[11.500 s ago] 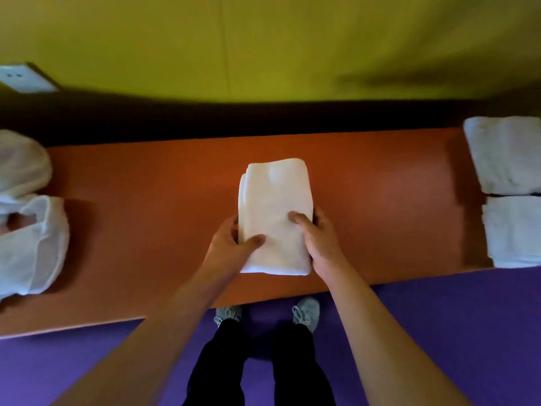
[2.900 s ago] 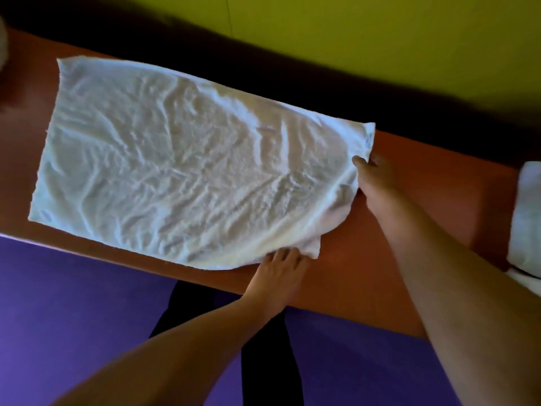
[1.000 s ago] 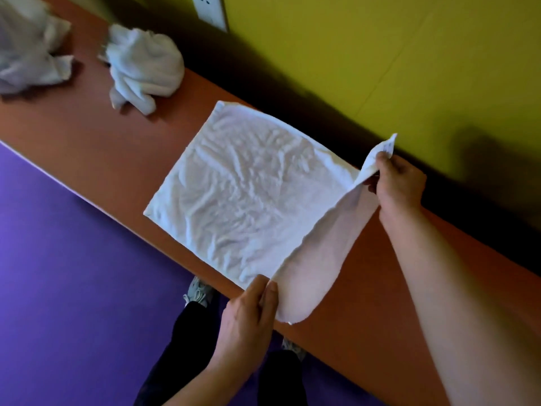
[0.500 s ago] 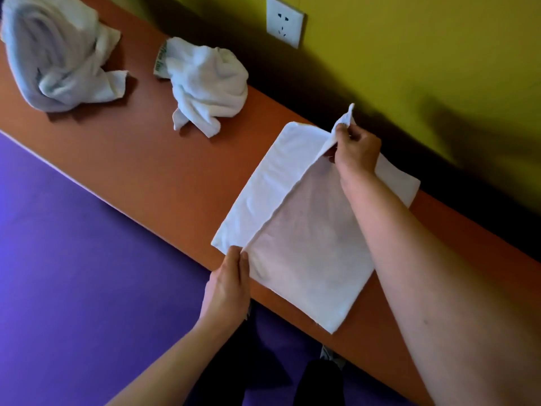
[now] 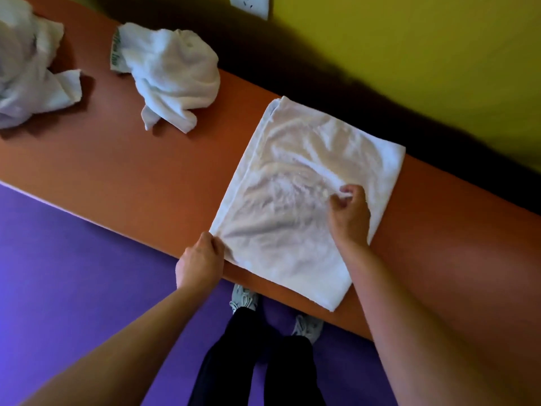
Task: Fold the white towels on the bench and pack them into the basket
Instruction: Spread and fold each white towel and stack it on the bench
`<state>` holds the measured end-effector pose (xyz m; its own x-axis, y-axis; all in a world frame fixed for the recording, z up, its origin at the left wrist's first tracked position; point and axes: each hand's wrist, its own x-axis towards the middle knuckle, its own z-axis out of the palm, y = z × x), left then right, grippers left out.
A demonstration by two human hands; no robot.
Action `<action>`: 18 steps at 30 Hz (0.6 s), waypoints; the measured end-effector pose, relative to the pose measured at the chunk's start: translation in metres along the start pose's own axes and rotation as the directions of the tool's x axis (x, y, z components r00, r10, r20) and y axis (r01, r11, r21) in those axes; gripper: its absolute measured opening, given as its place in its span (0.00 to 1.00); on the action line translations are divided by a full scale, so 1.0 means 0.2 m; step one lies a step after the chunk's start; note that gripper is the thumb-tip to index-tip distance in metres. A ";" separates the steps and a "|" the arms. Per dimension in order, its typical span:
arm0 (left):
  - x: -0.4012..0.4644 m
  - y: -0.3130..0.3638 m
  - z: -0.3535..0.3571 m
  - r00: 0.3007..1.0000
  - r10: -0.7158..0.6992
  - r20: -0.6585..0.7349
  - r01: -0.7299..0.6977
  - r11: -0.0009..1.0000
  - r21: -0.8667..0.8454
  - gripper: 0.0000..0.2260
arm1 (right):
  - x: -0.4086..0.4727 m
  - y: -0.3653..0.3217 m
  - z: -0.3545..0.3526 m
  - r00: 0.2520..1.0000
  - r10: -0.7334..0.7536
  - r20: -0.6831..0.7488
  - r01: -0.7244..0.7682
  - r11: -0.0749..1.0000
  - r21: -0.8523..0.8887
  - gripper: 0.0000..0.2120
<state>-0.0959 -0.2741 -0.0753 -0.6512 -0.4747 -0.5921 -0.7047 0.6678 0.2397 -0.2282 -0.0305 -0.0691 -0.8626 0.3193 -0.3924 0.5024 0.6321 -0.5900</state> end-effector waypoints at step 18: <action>-0.18 -0.03 0.09 1.000 0.010 0.029 -0.002 0.966 -0.257 0.09 | -0.60 0.65 -0.18 0.937 0.347 0.035 -0.348 0.925 0.153 0.11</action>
<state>-0.0622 -0.2504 -0.0697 -0.6499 -0.4509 -0.6118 -0.7518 0.4994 0.4306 -0.0612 0.0384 -0.0735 -0.6319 0.4940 -0.5972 0.7742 0.3657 -0.5166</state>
